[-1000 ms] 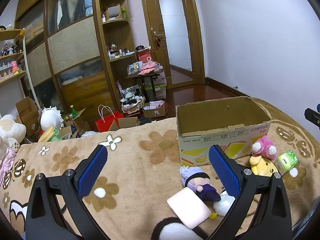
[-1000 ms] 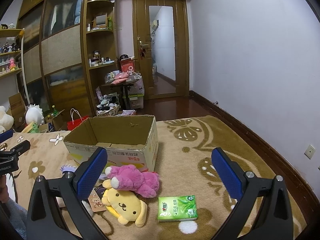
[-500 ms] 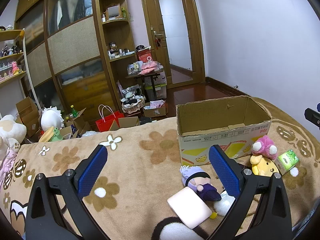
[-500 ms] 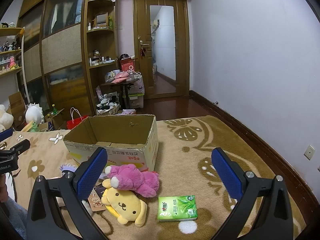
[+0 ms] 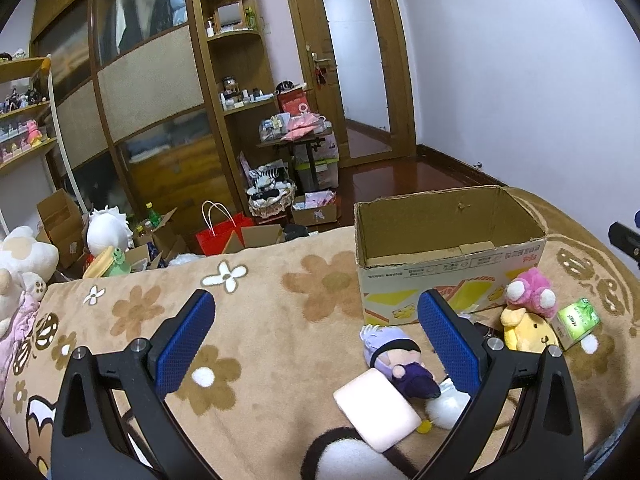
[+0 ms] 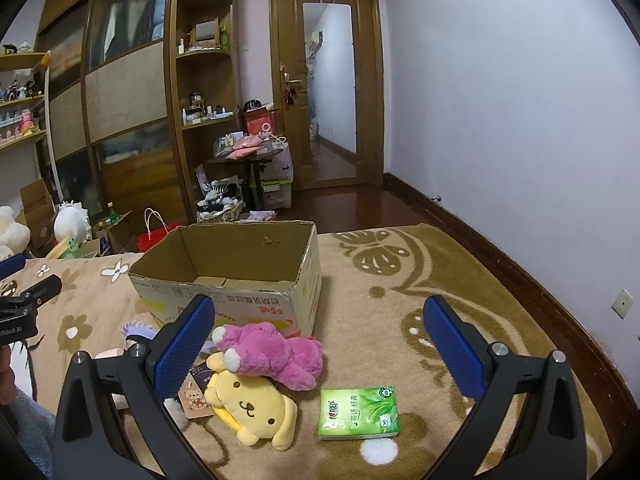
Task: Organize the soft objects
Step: 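Reach the left tool to the white square pillow while the right tool reaches the pink bear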
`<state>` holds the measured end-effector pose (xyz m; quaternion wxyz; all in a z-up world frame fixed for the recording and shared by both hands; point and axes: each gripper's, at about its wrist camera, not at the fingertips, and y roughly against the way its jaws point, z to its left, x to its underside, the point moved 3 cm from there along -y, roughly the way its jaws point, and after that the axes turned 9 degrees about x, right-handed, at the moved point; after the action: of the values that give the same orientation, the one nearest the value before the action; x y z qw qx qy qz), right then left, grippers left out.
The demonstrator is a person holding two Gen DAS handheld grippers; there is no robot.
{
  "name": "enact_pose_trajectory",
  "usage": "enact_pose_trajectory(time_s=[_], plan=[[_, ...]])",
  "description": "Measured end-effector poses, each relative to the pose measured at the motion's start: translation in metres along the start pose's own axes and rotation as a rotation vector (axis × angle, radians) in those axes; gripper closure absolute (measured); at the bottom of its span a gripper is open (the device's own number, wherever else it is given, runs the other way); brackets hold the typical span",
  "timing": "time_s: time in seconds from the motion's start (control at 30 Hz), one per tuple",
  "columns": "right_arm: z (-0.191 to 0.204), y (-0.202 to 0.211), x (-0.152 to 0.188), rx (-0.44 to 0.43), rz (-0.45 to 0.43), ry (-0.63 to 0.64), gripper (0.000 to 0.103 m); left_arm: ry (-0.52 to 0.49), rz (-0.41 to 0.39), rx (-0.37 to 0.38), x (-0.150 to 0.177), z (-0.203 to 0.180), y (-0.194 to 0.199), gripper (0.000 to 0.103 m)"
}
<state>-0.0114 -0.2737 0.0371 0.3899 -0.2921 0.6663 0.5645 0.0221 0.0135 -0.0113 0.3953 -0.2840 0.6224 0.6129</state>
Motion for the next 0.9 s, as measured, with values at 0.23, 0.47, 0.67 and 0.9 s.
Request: enact_pose_trajectory(time_s=[0.23, 0.47, 0.67, 0.9], plan=[[0.004, -0.016, -0.004, -0.02, 0.035, 0.013, 0.0, 0.059, 0.1, 0.043, -0.003, -0.004, -0.019, 0.002], [0.016, -0.036, -0.002, -0.051, 0.074, 0.034, 0.0, 0.068, 0.211, 0.058, 0.01, -0.011, -0.051, 0.002], [0.034, -0.051, 0.008, -0.086, 0.108, 0.103, 0.0, 0.056, 0.343, 0.069, 0.031, -0.017, -0.076, 0.002], [0.049, -0.073, 0.024, -0.132, 0.166, 0.171, 0.0, 0.057, 0.476, 0.093, 0.052, -0.019, -0.097, 0.002]])
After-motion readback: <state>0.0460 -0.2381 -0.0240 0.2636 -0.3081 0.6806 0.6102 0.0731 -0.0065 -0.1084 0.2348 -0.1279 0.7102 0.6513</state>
